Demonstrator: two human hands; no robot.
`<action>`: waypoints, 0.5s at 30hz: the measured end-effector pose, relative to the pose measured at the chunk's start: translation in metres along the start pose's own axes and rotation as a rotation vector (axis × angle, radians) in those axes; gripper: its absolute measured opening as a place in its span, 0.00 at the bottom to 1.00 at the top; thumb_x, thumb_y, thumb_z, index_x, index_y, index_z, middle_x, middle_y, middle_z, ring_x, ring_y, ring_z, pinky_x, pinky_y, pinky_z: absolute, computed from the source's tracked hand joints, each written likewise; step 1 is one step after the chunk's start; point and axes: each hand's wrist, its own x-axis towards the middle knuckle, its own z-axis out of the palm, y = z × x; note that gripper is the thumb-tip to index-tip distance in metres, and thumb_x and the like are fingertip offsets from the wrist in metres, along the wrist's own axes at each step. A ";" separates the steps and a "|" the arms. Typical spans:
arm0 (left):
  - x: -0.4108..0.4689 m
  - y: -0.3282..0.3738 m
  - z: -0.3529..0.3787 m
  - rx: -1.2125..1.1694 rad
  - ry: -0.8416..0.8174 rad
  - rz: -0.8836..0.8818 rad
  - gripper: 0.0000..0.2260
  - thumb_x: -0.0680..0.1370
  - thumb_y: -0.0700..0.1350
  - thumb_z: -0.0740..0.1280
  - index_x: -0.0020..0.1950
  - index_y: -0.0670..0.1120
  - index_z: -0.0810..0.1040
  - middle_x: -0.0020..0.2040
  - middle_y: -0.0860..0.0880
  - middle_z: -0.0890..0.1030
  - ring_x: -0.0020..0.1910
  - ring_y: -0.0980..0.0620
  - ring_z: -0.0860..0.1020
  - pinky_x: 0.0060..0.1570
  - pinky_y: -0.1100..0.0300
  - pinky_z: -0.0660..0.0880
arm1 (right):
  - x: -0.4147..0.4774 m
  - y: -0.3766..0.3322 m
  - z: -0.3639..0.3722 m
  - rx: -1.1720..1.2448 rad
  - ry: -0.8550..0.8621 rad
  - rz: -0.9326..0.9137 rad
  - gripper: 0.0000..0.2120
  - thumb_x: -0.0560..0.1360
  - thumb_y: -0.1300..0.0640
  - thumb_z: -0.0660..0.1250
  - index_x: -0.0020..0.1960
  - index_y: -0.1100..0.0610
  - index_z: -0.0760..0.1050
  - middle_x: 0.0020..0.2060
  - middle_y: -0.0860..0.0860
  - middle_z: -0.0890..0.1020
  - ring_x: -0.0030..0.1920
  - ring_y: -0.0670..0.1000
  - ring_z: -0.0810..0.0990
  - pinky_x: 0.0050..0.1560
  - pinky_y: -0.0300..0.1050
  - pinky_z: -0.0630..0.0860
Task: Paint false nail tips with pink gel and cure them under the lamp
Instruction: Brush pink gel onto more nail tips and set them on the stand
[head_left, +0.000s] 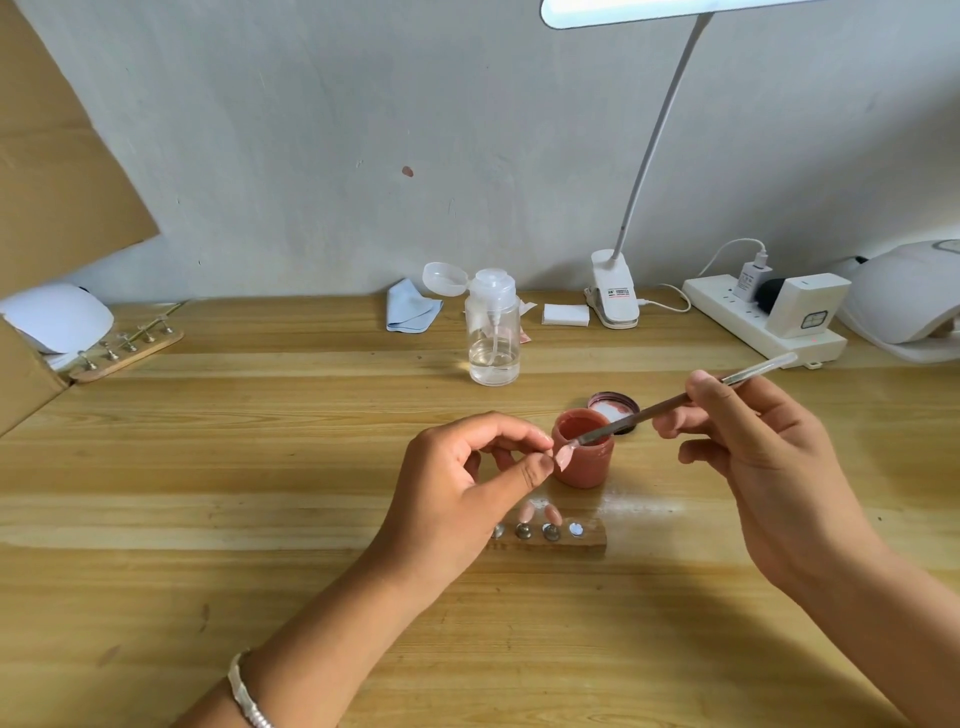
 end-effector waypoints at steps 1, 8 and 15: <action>0.000 0.001 0.000 -0.004 0.004 0.005 0.05 0.71 0.43 0.76 0.45 0.43 0.85 0.36 0.55 0.83 0.25 0.62 0.74 0.28 0.72 0.69 | 0.001 0.000 -0.002 -0.003 0.018 0.001 0.05 0.77 0.53 0.68 0.44 0.53 0.78 0.33 0.53 0.84 0.37 0.48 0.82 0.34 0.36 0.75; 0.000 -0.003 -0.002 0.035 0.015 -0.028 0.05 0.72 0.37 0.76 0.45 0.46 0.85 0.36 0.56 0.82 0.26 0.63 0.73 0.28 0.72 0.70 | -0.003 0.000 0.004 0.032 -0.075 -0.011 0.07 0.72 0.50 0.69 0.44 0.54 0.79 0.33 0.55 0.84 0.36 0.48 0.81 0.34 0.37 0.75; 0.001 -0.004 -0.002 0.091 0.019 -0.005 0.04 0.73 0.40 0.76 0.45 0.48 0.86 0.36 0.59 0.82 0.29 0.64 0.74 0.31 0.73 0.69 | 0.003 0.000 -0.003 -0.003 0.036 0.020 0.06 0.79 0.54 0.67 0.43 0.53 0.77 0.32 0.52 0.83 0.36 0.47 0.81 0.34 0.36 0.75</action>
